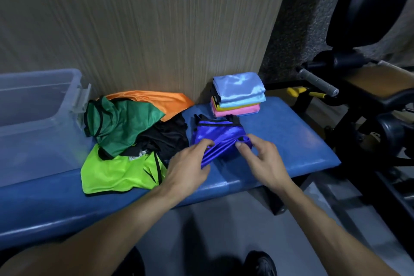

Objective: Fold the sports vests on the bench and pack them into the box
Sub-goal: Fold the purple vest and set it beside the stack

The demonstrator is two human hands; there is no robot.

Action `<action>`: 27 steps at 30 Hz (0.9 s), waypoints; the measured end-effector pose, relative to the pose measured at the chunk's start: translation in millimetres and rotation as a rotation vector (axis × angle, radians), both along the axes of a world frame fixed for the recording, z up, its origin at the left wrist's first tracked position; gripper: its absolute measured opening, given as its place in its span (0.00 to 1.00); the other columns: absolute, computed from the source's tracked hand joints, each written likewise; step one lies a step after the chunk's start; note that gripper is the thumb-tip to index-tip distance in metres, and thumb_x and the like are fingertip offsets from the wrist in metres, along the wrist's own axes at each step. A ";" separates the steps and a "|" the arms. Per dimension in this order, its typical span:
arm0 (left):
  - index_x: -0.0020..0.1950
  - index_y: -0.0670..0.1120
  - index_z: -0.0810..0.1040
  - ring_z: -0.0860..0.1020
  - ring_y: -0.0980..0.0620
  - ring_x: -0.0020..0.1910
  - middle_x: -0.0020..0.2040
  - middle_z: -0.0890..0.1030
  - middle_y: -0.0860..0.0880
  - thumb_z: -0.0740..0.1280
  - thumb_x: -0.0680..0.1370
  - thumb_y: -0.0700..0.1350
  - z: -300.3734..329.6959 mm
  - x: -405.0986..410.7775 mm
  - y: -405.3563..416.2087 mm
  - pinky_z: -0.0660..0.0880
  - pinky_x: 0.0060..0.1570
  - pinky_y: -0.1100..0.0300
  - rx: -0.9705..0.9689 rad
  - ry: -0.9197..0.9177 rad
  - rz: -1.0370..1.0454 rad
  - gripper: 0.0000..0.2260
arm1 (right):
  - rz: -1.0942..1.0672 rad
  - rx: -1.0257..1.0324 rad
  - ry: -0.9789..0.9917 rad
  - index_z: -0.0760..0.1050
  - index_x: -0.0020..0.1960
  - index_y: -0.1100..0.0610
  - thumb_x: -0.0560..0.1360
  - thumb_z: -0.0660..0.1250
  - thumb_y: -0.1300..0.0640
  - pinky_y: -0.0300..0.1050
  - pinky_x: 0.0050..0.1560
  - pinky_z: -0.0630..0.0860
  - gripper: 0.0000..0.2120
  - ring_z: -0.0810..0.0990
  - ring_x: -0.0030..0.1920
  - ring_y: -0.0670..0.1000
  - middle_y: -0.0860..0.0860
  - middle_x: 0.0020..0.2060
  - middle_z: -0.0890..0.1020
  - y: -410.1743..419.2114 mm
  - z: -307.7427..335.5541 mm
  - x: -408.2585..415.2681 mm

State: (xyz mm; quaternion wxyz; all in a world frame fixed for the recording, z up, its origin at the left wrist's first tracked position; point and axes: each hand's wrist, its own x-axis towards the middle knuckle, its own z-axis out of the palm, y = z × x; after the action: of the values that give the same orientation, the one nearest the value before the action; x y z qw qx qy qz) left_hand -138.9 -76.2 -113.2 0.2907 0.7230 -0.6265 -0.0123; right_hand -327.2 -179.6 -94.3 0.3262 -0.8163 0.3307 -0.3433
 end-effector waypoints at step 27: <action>0.43 0.46 0.84 0.85 0.41 0.48 0.45 0.87 0.44 0.73 0.77 0.40 -18.8 42.6 -127.3 0.81 0.55 0.41 0.107 1.068 0.334 0.04 | -0.215 0.460 0.187 0.68 0.76 0.52 0.75 0.75 0.55 0.44 0.62 0.74 0.32 0.78 0.63 0.53 0.52 0.66 0.75 -72.9 2.5 18.9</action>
State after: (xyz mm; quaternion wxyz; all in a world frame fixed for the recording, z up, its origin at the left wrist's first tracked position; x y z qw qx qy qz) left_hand -96.2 -203.5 -131.9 0.5285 0.7194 -0.2679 -0.3624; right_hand -308.3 -252.5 -91.8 0.4329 -0.7090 0.5135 -0.2149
